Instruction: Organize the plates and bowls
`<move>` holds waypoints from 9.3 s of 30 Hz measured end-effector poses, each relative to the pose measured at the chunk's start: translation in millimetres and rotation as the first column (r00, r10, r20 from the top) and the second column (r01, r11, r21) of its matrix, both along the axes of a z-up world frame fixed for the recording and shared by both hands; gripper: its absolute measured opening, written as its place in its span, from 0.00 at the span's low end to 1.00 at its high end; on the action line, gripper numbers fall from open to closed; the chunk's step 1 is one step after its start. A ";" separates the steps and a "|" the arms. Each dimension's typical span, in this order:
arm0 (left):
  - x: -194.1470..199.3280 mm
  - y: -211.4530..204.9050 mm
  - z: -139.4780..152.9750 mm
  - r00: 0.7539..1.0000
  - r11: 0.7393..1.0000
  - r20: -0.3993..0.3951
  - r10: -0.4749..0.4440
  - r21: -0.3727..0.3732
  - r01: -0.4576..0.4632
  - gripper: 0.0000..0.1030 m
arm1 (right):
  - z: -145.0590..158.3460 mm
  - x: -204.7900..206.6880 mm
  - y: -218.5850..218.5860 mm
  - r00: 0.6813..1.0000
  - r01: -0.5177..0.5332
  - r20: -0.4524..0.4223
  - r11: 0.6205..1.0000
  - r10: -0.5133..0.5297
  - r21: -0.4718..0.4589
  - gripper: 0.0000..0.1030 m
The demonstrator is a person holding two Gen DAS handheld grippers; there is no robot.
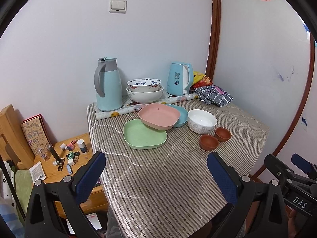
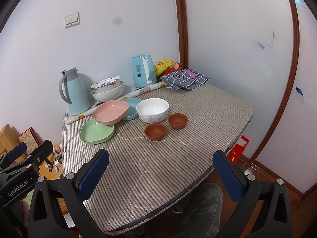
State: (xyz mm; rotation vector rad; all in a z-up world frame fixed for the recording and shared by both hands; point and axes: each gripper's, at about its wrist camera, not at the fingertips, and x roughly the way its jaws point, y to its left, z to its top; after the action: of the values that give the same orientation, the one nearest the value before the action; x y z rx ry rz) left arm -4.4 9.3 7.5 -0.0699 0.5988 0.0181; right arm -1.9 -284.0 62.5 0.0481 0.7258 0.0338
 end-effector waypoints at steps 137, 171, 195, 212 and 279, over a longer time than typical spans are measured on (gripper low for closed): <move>311.9 62.9 -105.8 0.949 0.993 -0.298 0.103 -0.025 -0.116 0.68 | -123.4 345.1 114.3 0.890 -0.366 -0.284 0.930 0.358 0.023 0.44; 339.8 61.1 -138.5 0.931 0.991 -0.364 0.027 -0.111 -0.072 0.12 | -166.5 373.6 138.7 0.851 -0.401 -0.357 0.916 0.384 0.031 0.12; 272.9 84.9 -124.1 0.931 0.985 -0.353 0.094 -0.106 -0.140 0.12 | -144.7 321.9 165.2 0.843 -0.448 -0.307 0.892 0.442 0.054 0.12; 249.4 94.7 -145.1 0.911 0.977 -0.398 0.113 -0.123 -0.175 0.12 | -162.5 316.6 180.7 0.814 -0.494 -0.325 0.868 0.482 0.052 0.14; 236.2 77.1 -96.4 0.945 0.983 -0.315 0.088 -0.128 -0.135 0.32 | -104.4 288.2 130.5 0.901 -0.388 -0.216 0.922 0.378 -0.008 0.53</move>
State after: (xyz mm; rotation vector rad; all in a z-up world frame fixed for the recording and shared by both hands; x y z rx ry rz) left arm 231.8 86.4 -89.0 -0.2490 0.9091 0.0965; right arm 286.3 -153.5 -41.9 -0.1437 0.9400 0.3935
